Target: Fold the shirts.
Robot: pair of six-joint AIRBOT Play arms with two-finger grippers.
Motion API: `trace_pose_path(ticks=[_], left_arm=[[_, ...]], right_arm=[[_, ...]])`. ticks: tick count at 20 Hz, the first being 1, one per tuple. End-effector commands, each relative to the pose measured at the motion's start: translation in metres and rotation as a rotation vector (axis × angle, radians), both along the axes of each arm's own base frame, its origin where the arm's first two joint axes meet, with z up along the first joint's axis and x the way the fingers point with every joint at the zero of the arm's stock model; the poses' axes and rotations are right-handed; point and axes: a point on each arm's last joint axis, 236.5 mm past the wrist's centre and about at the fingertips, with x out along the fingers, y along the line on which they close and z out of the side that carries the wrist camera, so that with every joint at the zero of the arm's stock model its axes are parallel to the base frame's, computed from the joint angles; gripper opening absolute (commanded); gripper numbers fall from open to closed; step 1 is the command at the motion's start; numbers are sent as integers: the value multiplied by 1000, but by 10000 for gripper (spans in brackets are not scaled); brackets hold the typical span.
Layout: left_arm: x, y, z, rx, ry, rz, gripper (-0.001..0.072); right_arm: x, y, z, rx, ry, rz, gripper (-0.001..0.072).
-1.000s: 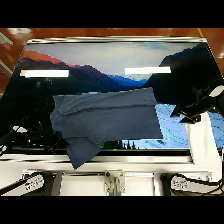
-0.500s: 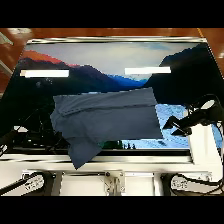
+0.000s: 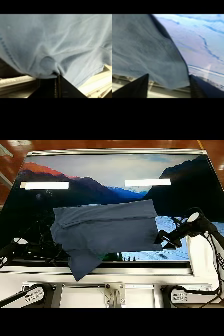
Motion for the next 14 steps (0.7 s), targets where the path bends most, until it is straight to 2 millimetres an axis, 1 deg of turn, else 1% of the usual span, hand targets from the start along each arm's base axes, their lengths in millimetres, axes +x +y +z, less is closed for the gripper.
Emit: trace_pose_path(ticks=[1, 3, 4, 6, 8, 9, 11, 13, 14], left_arm=[[4, 1, 2, 2, -12, -3, 41], [9, 3, 4, 8, -32, -10, 40], [14, 5, 7, 13, -47, -9, 40], [31, 10, 18, 33, -106, -10, 40], [55, 18, 39, 63, -198, -13, 40], [68, 22, 53, 77, -249, -16, 40], [87, 26, 80, 87, -321, -34, 39], [102, 31, 98, 97, -359, -28, 39], [109, 33, 104, 103, -374, -21, 39]], right_arm=[[-1, 9, -5, -12, 5, 34, 444], [-2, 8, -3, -13, 7, 40, 130], [-4, 7, 0, -16, 4, 53, 67], [2, 6, 13, -16, -60, 88, 66], [20, 3, 35, -30, -175, 127, 66], [31, 3, 46, -38, -228, 122, 66], [58, 4, 64, -40, -330, 93, 65], [88, 10, 76, -30, -429, 42, 65], [99, 12, 78, -45, -468, 48, 65]])
